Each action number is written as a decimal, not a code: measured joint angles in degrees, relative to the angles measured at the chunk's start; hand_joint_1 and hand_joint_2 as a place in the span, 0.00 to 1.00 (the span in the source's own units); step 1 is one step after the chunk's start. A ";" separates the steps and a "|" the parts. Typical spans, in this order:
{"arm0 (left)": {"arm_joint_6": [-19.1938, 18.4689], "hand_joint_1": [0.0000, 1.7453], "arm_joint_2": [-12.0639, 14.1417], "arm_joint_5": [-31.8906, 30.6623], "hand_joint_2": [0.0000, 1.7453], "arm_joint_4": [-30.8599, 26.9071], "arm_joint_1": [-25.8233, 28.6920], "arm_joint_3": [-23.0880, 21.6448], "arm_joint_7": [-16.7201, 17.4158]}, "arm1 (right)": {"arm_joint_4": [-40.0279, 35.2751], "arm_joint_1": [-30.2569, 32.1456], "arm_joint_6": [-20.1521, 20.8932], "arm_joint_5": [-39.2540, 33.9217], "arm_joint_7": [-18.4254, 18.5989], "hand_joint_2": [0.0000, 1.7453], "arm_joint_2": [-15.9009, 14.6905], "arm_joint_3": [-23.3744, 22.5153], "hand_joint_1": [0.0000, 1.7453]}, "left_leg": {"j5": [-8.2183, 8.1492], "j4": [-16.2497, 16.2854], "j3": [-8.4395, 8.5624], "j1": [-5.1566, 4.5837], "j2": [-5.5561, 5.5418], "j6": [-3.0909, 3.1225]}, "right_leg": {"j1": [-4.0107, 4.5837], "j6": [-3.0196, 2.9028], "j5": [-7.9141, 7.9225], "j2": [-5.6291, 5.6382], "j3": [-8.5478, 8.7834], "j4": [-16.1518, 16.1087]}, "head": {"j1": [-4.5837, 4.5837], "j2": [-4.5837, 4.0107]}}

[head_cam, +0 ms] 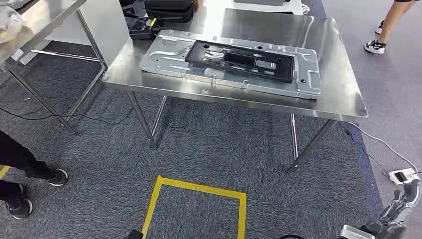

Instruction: Take the parts from the cabinet and place them on the table.

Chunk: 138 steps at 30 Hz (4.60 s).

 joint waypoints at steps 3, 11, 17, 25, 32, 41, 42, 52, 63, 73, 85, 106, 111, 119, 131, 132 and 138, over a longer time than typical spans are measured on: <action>0.07 0.00 0.00 0.24 0.00 0.00 -0.02 0.13 -0.11 | 0.48 0.30 0.90 -0.17 1.18 0.00 0.00 -0.17 0.00 | 0.26 0.58 -0.69 -0.26 -0.01 -1.03 | 0.65 -0.86 -0.44 -0.12 1.72 -4.12 | -0.02 0.00; 0.20 0.00 0.02 0.59 0.00 0.00 0.12 0.31 0.26 | 16.34 -3.56 11.16 1.63 0.14 0.00 2.69 -12.56 0.00 | -8.96 17.21 -8.03 0.18 -0.32 -3.01 | 0.55 -3.48 1.05 0.21 0.18 -5.13 | -0.09 0.00; 0.44 0.00 0.04 0.72 0.00 0.00 0.42 1.09 0.48 | 39.41 -10.92 14.19 5.82 -3.39 0.00 4.76 -29.19 0.00 | -1.21 0.36 2.10 0.21 -3.21 -2.00 | 0.78 -2.63 1.55 1.42 -0.54 -4.64 | -0.02 0.00; 1.05 0.00 -0.04 0.72 0.00 0.00 0.60 1.92 0.70 | 78.63 -19.91 13.79 10.32 10.40 0.00 3.76 -46.82 0.00 | -0.16 -1.51 1.50 0.61 -0.09 -0.31 | 0.53 -0.43 -4.67 0.99 -6.38 6.73 | 0.05 0.00; 1.03 0.00 -0.31 0.48 0.00 0.00 0.48 2.58 0.70 | 90.01 -22.02 17.88 10.62 21.31 0.00 4.35 -52.09 0.00 | -1.50 -0.04 1.17 0.30 3.23 -1.72 | 0.48 -0.08 1.04 -3.46 -1.00 -3.38 | 0.09 0.00; 0.77 0.00 -0.35 -0.46 0.00 0.00 0.15 2.60 0.52 | 93.28 -23.46 21.99 13.81 20.11 0.00 4.59 -52.26 0.00 | -10.29 15.45 -5.39 0.66 -0.24 -3.45 | 0.68 -3.04 1.88 0.74 -1.91 -3.87 | -0.09 -0.02; 0.70 0.00 -0.35 -0.46 0.00 0.00 0.22 2.60 0.46 | 93.42 -23.48 22.38 13.98 19.79 0.00 4.59 -52.26 0.00 | -10.50 17.95 -6.69 0.65 -0.25 -3.36 | 0.80 -3.06 1.89 1.34 -1.90 -3.83 | -0.09 0.00; 0.31 0.00 -0.40 -0.68 0.00 0.00 0.16 2.60 0.63 | 94.38 -24.03 23.54 14.75 18.60 0.00 4.42 -52.28 0.00 | 0.09 -0.35 0.27 0.73 -3.28 -0.64 | 0.75 -1.06 2.62 6.11 -2.64 -3.59 | -0.11 0.00; 0.20 0.00 -0.48 -1.14 0.00 0.00 0.21 2.60 0.48 | 94.77 -24.56 24.55 14.86 19.78 0.00 4.00 -52.33 0.00 | -1.01 0.25 0.68 -0.14 4.08 -1.32 | 0.68 -0.50 1.81 -3.90 -1.29 -3.94 | -0.06 0.00; 0.66 0.00 -0.46 -0.57 0.00 0.00 0.11 2.62 0.15 | 95.08 -24.42 25.03 15.34 21.88 0.00 3.96 -52.37 0.00 | -10.05 18.50 -7.05 0.40 -0.30 -3.12 | 0.63 -2.92 2.74 1.89 -1.91 -4.47 | -0.09 0.00; 0.90 0.00 -0.44 -0.37 0.00 0.00 0.35 2.89 0.70 | 95.34 -24.09 25.42 16.00 22.10 0.00 4.11 -52.39 0.00 | 0.14 -0.06 0.26 0.51 -1.35 0.09 | 0.71 -0.39 -1.36 1.90 -5.85 2.67 | 0.05 0.00; 0.85 0.00 -0.66 -0.39 0.00 0.00 0.56 3.08 -0.15 | 95.47 -24.09 26.41 17.68 23.87 0.00 4.09 -52.41 0.00 | -4.06 11.32 -4.16 0.36 -0.56 -2.77 | 0.71 -2.95 2.58 4.20 -1.26 -4.41 | -0.06 -0.02; 0.81 0.00 -0.57 -0.46 0.00 0.00 0.35 3.45 -0.22 | 95.60 -24.04 26.99 17.96 23.96 0.00 4.11 -52.39 0.00 | -0.99 1.66 -0.55 0.26 -4.39 -2.15 | 0.59 -1.38 2.56 7.29 -2.37 -3.58 | -0.04 0.00; 0.87 0.00 -0.66 -0.46 0.00 0.00 0.53 3.89 -0.22 | 95.65 -24.22 27.61 18.23 23.56 0.00 4.09 -52.39 0.00 | -0.25 0.53 -0.06 0.03 1.75 0.02 | 0.46 0.14 -5.22 0.65 -11.02 13.99 | 0.11 0.00; 1.03 0.00 -0.74 -0.39 0.00 0.00 -0.11 4.04 -0.42 | 95.65 -24.53 27.59 18.77 23.83 0.00 3.82 -52.41 0.00 | -6.29 7.27 -1.33 0.11 0.75 -2.71 | 0.96 -2.82 2.87 -0.02 -1.33 -4.86 | 0.05 -0.02; 1.03 0.00 -0.74 -0.50 0.00 0.00 0.01 4.04 -0.37 | 95.65 -24.52 27.59 18.80 23.83 0.00 3.83 -52.41 0.00 | -8.58 12.37 -3.73 0.19 0.04 -2.86 | 1.01 -2.92 2.84 0.75 -1.37 -4.85 | 0.02 0.00; 1.01 0.00 -0.72 -1.33 0.00 0.00 0.35 4.04 -0.07 | 95.67 -24.31 27.63 19.08 24.39 0.00 3.83 -52.41 0.00 | -0.19 4.86 -1.67 0.61 -2.03 -3.01 | 0.94 -2.48 2.42 5.49 -1.45 -3.69 | 0.05 0.00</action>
